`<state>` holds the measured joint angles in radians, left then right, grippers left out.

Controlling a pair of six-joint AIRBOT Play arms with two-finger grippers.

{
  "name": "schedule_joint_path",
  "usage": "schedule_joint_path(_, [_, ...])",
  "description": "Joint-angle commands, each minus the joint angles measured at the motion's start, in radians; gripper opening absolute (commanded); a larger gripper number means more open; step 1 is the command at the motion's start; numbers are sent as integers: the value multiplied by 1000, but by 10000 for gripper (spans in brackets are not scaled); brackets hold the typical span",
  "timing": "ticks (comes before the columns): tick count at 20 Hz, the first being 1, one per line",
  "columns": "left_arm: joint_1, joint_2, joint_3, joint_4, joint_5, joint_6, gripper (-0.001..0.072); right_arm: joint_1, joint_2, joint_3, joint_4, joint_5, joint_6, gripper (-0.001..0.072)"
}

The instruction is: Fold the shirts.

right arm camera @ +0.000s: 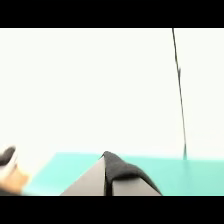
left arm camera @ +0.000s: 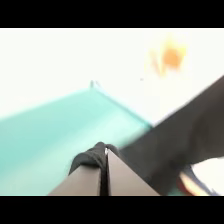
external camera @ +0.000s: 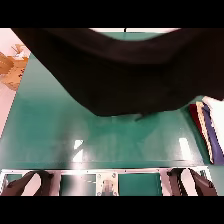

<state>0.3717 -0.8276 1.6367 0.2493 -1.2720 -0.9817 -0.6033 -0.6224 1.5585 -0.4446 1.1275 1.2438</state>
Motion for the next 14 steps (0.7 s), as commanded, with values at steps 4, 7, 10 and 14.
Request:
schedule_joint_path(4, [1,158,48,221,197,-219,25,0,95,149,-162,-153,119,16])
schedule_joint_path(7, [1,108,19,359,122,-266,25,0,78,54,-166,-96,118,16])
schedule_joint_path(10, [-10,17,-74,349,79,-248,25,1,51,-177,-120,-87,94,16])
schedule_joint_path(14, [-166,-163,-307,349,128,-108,25,36,-63,-536,8,-140,-95,16])
